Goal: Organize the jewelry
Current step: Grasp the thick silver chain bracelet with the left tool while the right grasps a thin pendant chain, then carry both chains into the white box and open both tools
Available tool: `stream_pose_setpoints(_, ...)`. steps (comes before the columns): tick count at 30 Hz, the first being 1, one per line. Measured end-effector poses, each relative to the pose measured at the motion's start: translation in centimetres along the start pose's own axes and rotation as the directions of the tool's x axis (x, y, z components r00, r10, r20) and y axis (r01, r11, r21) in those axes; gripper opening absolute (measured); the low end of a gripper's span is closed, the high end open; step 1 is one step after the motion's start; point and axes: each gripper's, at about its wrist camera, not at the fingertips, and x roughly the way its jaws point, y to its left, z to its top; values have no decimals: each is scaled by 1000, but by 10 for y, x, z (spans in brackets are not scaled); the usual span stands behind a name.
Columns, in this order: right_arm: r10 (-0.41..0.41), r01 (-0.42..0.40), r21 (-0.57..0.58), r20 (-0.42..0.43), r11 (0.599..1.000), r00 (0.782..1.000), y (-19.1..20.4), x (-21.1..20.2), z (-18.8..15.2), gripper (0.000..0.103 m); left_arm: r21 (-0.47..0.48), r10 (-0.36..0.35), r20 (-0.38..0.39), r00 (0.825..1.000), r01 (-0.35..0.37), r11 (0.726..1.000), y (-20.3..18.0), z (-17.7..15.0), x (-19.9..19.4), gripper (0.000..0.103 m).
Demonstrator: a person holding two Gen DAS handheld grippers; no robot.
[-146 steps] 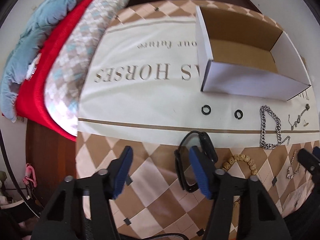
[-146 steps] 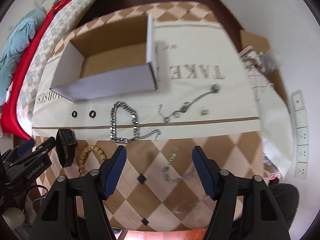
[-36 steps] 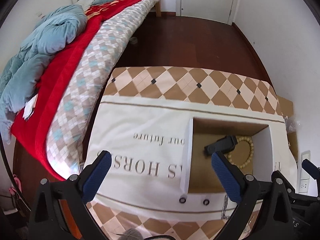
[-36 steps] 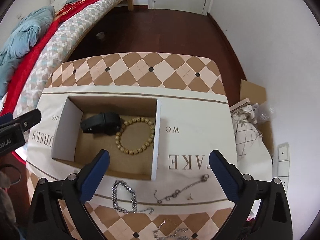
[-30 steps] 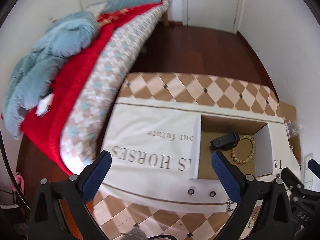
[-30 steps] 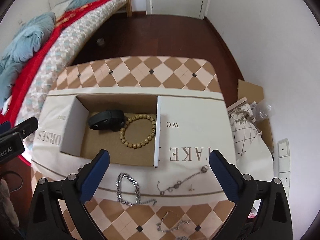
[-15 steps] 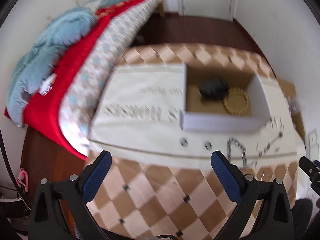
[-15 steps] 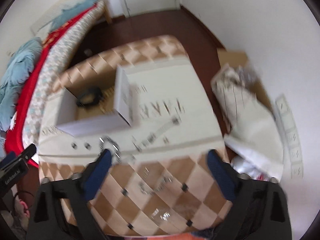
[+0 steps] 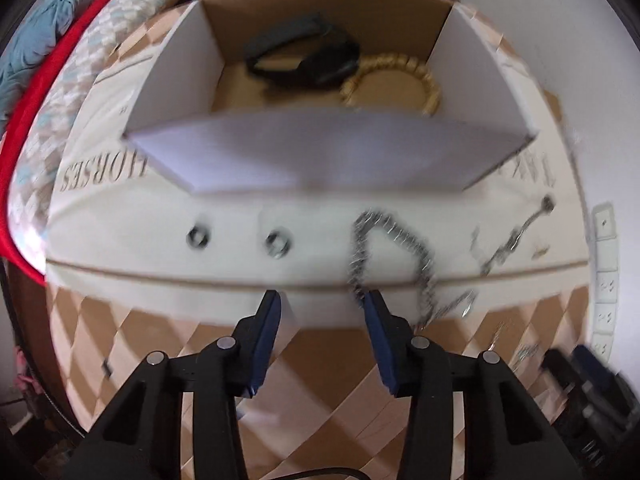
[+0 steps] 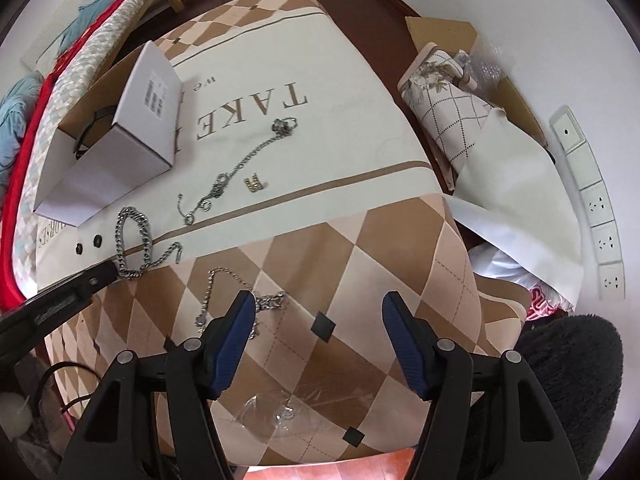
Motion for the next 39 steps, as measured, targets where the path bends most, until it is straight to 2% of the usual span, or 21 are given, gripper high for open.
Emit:
stream_pose_setpoints(4, 11, -11, 3, -1, 1000, 1000, -1, 2, 2, 68, 34, 10, -7, 1000, -9, 999, -15, 9, 5, 39)
stream_pose_setpoints(6, 16, -16, -3, -4, 1000, 1000, 2, 4, 1, 68, 69, 13, 15, 1000, -14, 998, -23, 10, 5, 28)
stream_pose_setpoints(7, 15, -15, -6, -5, 1000, 1000, 2, 5, 0, 68, 82, 12, 24, 1000, -14, 997, -26, 9, 4, 11)
stream_pose_setpoints(8, 13, -13, -12, -6, 1000, 1000, 4, 6, -1, 68, 99, 14, 24, 1000, -16, 995, -28, 9, 4, 6)
stream_pose_setpoints(12, 16, -16, -35, -19, 999, 1000, 14, 10, -5, 68, 143, 38, 31, 999, -42, 989, -26, 1, 3, 5)
stream_pose_setpoints(15, 29, -31, -46, -44, 998, 999, 22, 15, -10, 66, 135, 61, 29, 998, -64, 989, -9, -10, 0, 5)
stream_pose_setpoints(18, -2, 1, -98, -15, 995, 1000, 35, 15, -16, 61, 105, 82, 20, 996, -83, 991, 15, -26, -3, 5)
stream_pose_setpoints(19, -15, 15, -111, -1, 994, 1000, 39, 14, -17, 57, 90, 87, 19, 996, -88, 992, 23, -31, -5, 5)
stream_pose_setpoints(20, -29, 31, -123, 14, 992, 999, 43, 13, -19, 43, 81, 90, 16, 996, -91, 993, 32, -38, -6, 5)
stream_pose_setpoints(22, -26, 30, -115, 30, 993, 999, 45, 12, -20, 5, 59, 96, 17, 995, -97, 994, 45, -46, -11, 5)
stream_pose_setpoints(27, 74, -73, -56, 18, 996, 997, 36, 10, -17, 3, 26, 72, 41, 997, -73, 997, 67, -55, -34, 5)
stream_pose_setpoints(31, 132, -130, -47, 64, 990, 989, 34, -12, -7, 3, 31, 41, 105, 994, -44, 999, 65, -50, -68, 5)
stream_pose_setpoints(39, 245, -231, -103, 158, 967, 957, 55, -78, 19, 3, 34, -20, 245, 969, 12, 999, 63, -18, -136, 5)
